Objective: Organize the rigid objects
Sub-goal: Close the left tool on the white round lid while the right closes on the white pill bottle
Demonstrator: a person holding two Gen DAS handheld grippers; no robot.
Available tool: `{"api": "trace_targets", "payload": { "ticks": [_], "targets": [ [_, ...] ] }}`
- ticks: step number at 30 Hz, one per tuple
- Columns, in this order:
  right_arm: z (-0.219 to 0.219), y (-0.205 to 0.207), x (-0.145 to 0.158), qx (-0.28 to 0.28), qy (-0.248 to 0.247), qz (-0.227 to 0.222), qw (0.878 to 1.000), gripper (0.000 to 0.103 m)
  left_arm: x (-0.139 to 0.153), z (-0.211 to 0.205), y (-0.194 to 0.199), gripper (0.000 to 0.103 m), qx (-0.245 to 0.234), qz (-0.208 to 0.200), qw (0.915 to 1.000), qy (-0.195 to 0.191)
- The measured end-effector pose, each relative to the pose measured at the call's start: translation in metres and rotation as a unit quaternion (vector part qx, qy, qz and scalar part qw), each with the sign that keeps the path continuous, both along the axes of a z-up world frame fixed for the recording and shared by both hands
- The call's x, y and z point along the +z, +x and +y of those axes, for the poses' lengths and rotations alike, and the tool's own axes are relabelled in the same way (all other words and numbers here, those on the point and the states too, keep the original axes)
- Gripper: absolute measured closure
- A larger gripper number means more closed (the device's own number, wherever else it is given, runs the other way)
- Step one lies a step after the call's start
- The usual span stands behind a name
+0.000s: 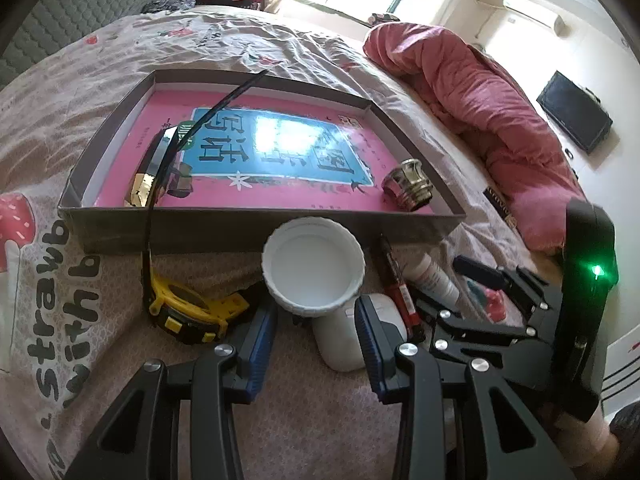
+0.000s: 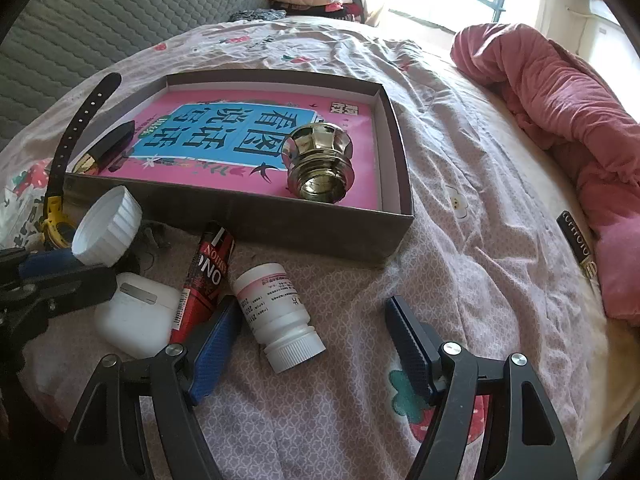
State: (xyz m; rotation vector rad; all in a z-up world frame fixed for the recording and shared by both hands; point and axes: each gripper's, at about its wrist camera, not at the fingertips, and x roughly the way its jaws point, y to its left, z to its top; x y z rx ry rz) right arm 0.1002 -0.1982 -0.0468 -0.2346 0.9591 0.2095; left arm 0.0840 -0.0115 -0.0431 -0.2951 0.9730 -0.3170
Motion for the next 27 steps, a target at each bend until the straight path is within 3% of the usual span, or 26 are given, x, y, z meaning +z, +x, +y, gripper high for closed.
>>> {"api": "trace_targets", "payload": {
  "ticks": [15, 25, 27],
  "targets": [
    [-0.004, 0.004, 0.003, -0.008, 0.022, 0.005, 1.0, 0.028, 0.009, -0.02, 0.008, 0.055, 0.003, -0.017, 0.9987, 0.048],
    [-0.001, 0.008, 0.0, -0.007, 0.016, 0.005, 1.0, 0.028, 0.005, -0.026, 0.019, 0.052, 0.006, -0.013, 0.9988, 0.046],
    [-0.001, 0.007, 0.0, -0.005, 0.017, 0.002, 1.0, 0.036, 0.004, -0.027, 0.02, 0.052, 0.007, -0.013, 0.9989, 0.045]
  ]
}}
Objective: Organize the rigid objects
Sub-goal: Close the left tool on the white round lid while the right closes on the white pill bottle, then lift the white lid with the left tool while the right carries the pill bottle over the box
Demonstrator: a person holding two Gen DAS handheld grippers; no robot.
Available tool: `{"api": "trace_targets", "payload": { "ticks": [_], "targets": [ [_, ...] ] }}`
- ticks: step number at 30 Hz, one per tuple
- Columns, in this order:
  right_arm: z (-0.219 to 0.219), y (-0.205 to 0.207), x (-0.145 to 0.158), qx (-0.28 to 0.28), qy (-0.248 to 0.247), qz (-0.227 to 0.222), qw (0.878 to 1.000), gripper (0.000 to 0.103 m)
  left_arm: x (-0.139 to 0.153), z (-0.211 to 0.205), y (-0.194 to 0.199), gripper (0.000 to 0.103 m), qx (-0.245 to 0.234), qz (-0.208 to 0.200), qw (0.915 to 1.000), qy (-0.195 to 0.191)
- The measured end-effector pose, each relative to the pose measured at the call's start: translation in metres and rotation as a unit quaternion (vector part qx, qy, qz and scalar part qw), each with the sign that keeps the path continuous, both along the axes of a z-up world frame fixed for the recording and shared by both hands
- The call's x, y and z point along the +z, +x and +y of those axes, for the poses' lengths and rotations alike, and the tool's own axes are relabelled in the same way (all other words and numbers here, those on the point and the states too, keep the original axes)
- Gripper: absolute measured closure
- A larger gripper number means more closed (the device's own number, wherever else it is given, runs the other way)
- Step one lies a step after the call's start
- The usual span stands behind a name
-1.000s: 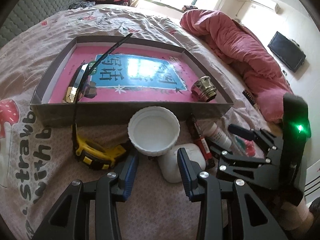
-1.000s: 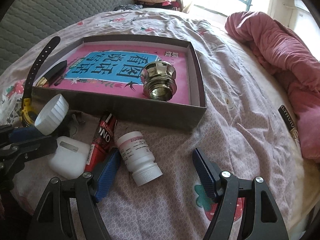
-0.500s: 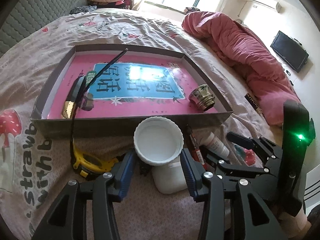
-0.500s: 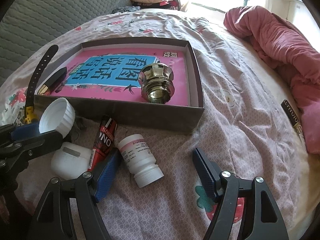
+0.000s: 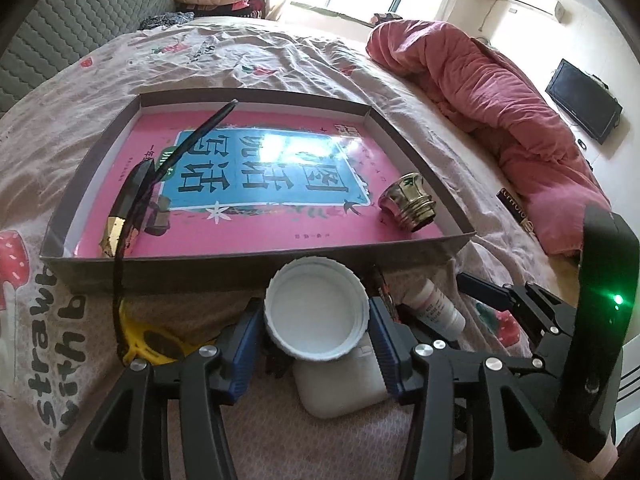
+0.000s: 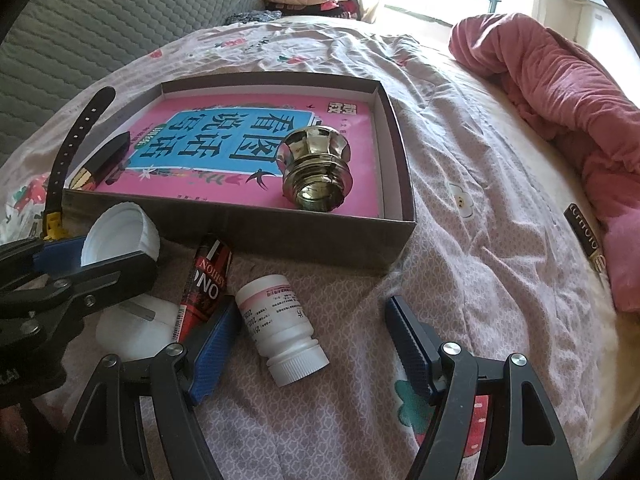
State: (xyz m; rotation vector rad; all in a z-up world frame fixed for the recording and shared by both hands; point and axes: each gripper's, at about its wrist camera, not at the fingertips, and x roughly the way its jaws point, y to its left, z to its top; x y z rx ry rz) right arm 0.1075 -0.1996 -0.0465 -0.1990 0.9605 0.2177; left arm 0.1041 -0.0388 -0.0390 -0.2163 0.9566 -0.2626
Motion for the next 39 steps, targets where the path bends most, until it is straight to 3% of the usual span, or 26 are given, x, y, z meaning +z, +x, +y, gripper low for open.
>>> {"api": "trace_targets", "payload": {
  "ticks": [6, 12, 29, 39],
  "targets": [
    [-0.001, -0.001, 0.001, 0.006, -0.007, -0.007, 1.0, 0.061, -0.006, 0.0, 0.003, 0.052, 0.002, 0.005, 1.0, 0.0],
    [-0.009, 0.0, 0.004, -0.002, 0.005, -0.009, 1.0, 0.075, -0.005, 0.0, 0.003, 0.052, -0.003, 0.0, 1.0, 0.001],
    [-0.04, -0.002, 0.032, -0.029, 0.124, -0.036, 0.991, 0.076, 0.008, 0.001, -0.01, 0.052, -0.023, -0.015, 0.999, -0.036],
    [-0.034, -0.006, 0.043, -0.012, 0.139, -0.055, 0.989, 0.076, 0.026, 0.005, -0.019, 0.052, -0.021, -0.04, 0.9982, -0.04]
  ]
}}
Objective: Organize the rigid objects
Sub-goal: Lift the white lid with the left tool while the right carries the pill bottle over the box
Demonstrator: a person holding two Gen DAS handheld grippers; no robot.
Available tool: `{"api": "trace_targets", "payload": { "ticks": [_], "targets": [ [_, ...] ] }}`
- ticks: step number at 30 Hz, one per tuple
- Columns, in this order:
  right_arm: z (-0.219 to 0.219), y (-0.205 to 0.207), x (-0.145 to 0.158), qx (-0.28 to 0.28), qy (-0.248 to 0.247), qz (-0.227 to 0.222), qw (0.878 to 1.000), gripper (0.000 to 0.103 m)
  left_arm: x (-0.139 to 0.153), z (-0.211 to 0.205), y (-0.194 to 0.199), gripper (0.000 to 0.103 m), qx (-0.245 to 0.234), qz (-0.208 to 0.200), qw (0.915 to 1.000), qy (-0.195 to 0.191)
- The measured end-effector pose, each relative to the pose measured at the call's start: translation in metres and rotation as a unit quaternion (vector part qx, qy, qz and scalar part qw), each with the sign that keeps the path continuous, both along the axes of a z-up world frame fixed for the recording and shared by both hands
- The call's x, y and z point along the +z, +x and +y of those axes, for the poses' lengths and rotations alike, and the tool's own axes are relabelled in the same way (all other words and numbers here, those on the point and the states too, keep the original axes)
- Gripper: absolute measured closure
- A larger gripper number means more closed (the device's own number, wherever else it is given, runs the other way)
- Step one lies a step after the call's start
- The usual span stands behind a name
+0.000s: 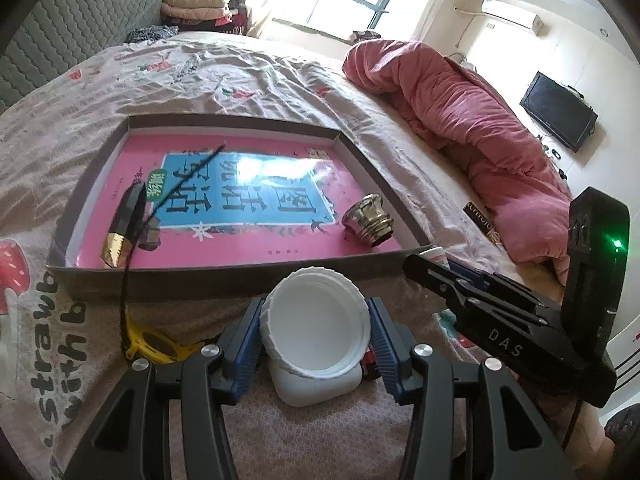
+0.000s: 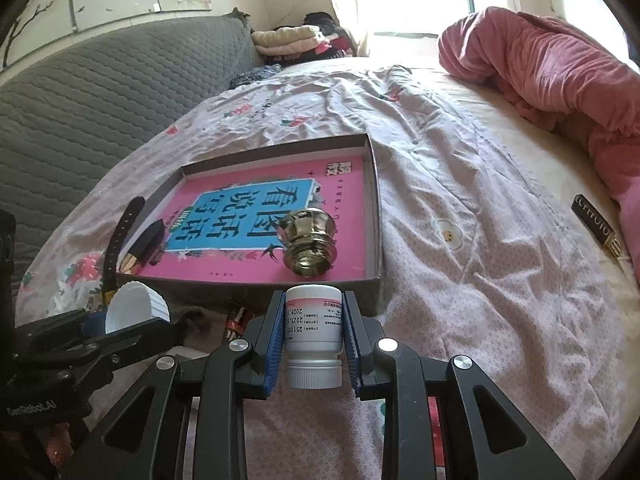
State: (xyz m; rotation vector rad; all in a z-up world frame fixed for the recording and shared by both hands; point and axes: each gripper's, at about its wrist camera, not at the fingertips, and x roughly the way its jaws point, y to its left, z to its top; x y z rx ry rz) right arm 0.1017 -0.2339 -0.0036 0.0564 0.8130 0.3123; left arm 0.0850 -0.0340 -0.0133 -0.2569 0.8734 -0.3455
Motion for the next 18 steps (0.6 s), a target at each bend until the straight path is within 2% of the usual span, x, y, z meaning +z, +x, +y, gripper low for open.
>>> {"api": "trace_targets", "payload": {
  "ticks": [18],
  "targets": [
    [0.023, -0.006, 0.022, 0.024, 0.016, -0.048, 0.998, 0.076, 0.023, 0.025, -0.001, 0.052, 0.038, -0.04, 0.9985, -0.003]
  ]
}}
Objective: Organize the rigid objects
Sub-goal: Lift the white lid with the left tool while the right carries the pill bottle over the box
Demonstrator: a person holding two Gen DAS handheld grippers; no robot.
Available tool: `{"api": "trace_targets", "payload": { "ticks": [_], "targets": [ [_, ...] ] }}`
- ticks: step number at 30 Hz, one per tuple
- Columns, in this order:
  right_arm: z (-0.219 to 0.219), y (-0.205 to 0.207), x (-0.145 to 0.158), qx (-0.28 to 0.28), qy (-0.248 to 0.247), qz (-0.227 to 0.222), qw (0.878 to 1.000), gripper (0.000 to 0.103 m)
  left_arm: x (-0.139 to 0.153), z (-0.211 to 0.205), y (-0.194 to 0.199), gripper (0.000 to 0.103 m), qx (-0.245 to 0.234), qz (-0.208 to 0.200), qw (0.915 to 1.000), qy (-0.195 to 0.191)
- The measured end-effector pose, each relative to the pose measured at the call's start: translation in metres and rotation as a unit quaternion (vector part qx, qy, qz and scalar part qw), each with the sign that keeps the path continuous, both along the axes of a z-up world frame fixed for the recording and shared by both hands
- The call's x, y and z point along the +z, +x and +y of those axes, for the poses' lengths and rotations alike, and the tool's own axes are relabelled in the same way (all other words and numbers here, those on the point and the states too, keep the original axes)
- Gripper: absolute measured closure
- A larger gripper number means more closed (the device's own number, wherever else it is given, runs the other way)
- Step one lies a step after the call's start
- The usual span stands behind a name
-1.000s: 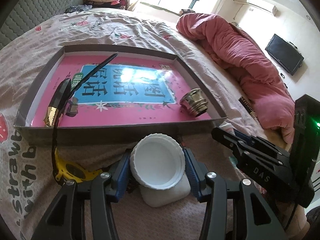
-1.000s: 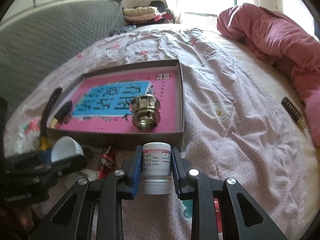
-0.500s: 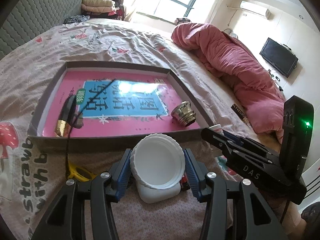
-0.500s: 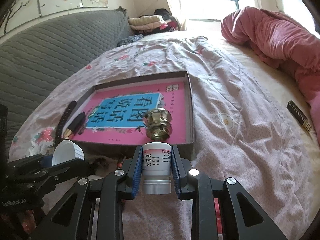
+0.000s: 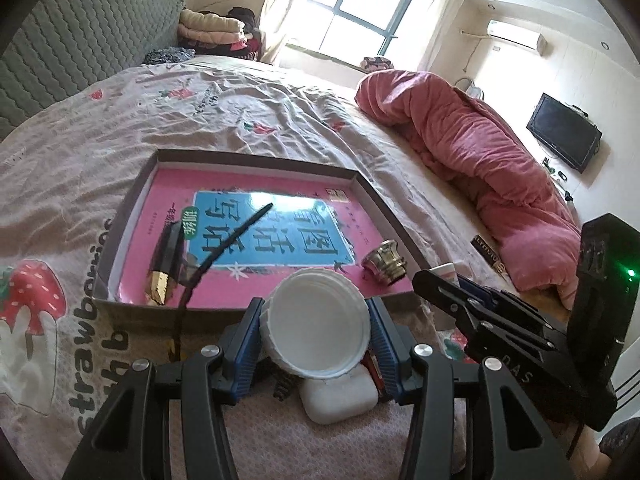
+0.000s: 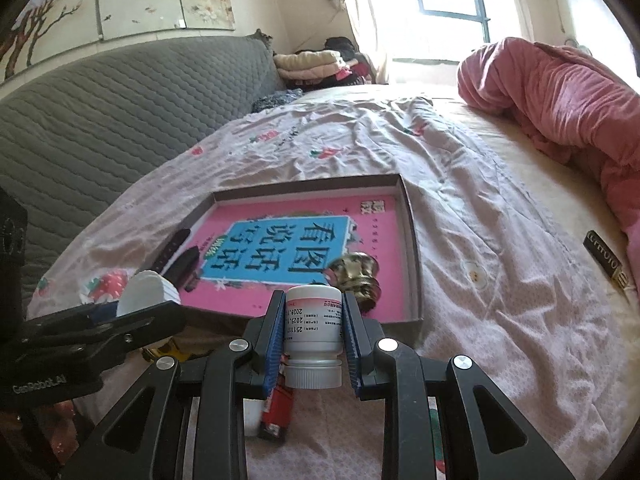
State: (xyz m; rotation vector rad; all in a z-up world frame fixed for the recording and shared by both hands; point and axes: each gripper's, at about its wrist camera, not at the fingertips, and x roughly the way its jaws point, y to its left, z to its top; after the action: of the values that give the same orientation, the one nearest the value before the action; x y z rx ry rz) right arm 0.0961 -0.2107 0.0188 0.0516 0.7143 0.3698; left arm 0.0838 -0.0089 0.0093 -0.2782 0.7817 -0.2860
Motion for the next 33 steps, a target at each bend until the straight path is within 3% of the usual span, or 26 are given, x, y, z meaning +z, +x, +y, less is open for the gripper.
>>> {"api": "trace_targets", "payload": {
  "ticks": [17, 33],
  "targets": [
    [0.008, 0.003, 0.004, 0.0, -0.012, -0.018, 1.0, 0.076, -0.007, 0.004, 0.015, 0.052, 0.006, -0.005, 0.9999, -0.012],
    [0.017, 0.022, -0.004, 0.0, -0.03, -0.025, 0.999, 0.076, -0.02, 0.011, 0.035, 0.052, 0.016, -0.01, 0.9997, 0.018]
  ]
}}
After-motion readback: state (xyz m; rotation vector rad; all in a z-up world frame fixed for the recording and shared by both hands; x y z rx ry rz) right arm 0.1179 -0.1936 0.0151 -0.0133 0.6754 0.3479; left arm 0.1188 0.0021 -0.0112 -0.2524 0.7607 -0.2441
